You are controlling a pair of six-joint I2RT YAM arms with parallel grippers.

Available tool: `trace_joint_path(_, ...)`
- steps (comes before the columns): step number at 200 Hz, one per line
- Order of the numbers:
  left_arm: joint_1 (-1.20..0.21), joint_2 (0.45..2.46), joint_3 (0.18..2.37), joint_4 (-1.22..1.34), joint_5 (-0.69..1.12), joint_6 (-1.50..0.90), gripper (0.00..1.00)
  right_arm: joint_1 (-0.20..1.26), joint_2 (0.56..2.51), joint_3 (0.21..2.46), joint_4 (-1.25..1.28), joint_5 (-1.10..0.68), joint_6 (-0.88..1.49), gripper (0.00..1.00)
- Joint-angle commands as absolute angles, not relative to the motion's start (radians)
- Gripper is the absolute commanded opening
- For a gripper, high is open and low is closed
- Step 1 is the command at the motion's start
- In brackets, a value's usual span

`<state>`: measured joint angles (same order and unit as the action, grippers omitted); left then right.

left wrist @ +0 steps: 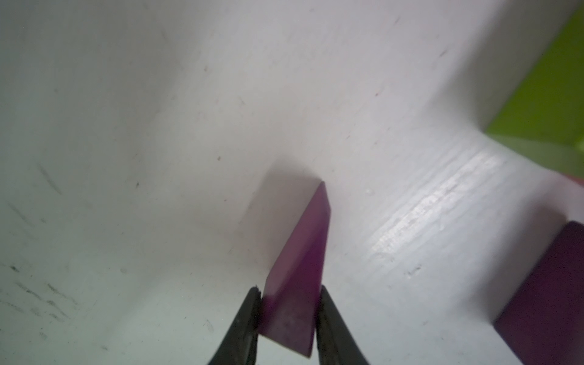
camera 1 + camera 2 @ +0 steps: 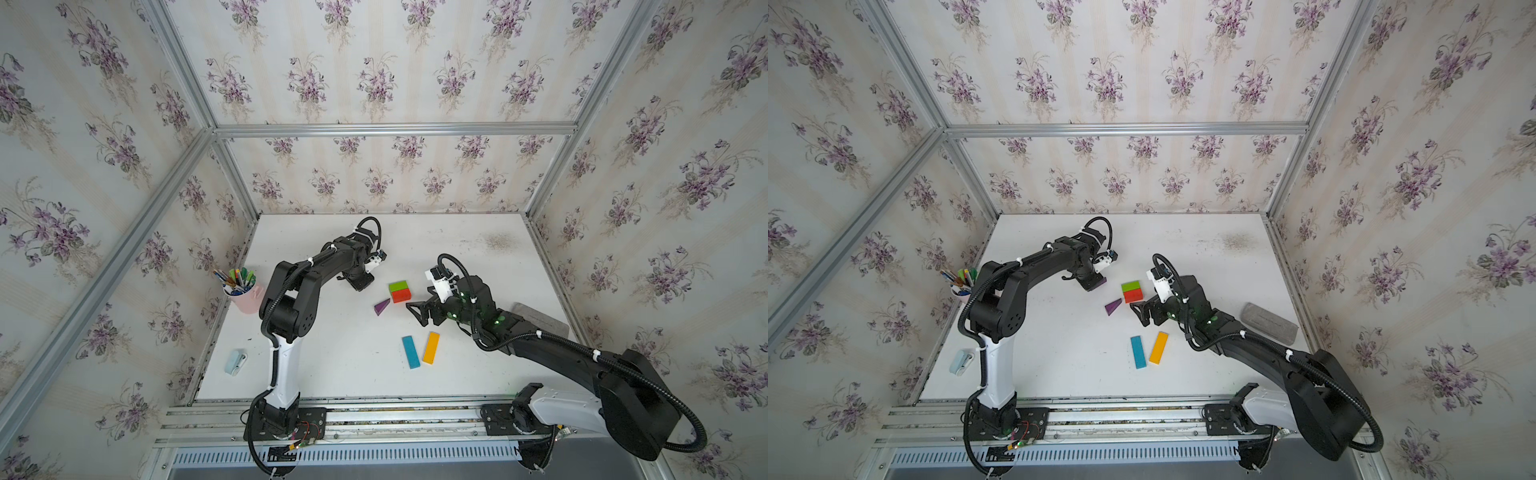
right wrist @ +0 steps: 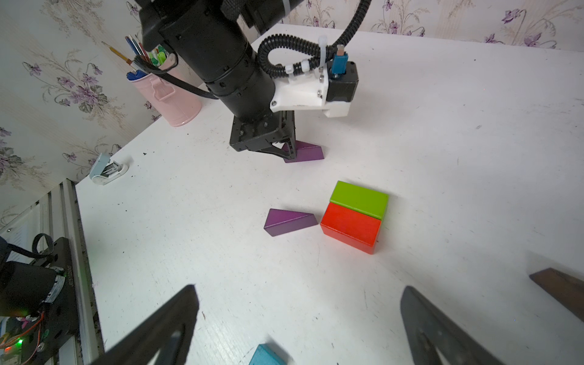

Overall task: Assemble a small pinwheel with building blocks
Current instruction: Move the building block to the center of the board.

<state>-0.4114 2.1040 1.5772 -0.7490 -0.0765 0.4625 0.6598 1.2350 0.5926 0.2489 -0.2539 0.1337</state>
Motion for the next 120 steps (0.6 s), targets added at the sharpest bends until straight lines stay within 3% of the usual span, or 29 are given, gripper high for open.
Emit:
trace_joint_path(1, -0.414, 2.114, 1.595, -0.768, -0.076, 0.485, 0.29, 0.660, 1.239, 0.597, 0.267, -0.256, 0.126, 1.00)
trace_joint_path(27, -0.416, 2.132, 1.628, -0.794, -0.065, 0.535, 0.26, 0.660, 1.239, 0.597, 0.267, -0.257, 0.126, 1.00)
trace_joint_path(120, -0.414, 2.182, 1.743, -0.856, -0.028, 0.792, 0.28, 0.660, 1.247, 0.597, 0.268, -0.255, 0.124, 1.00)
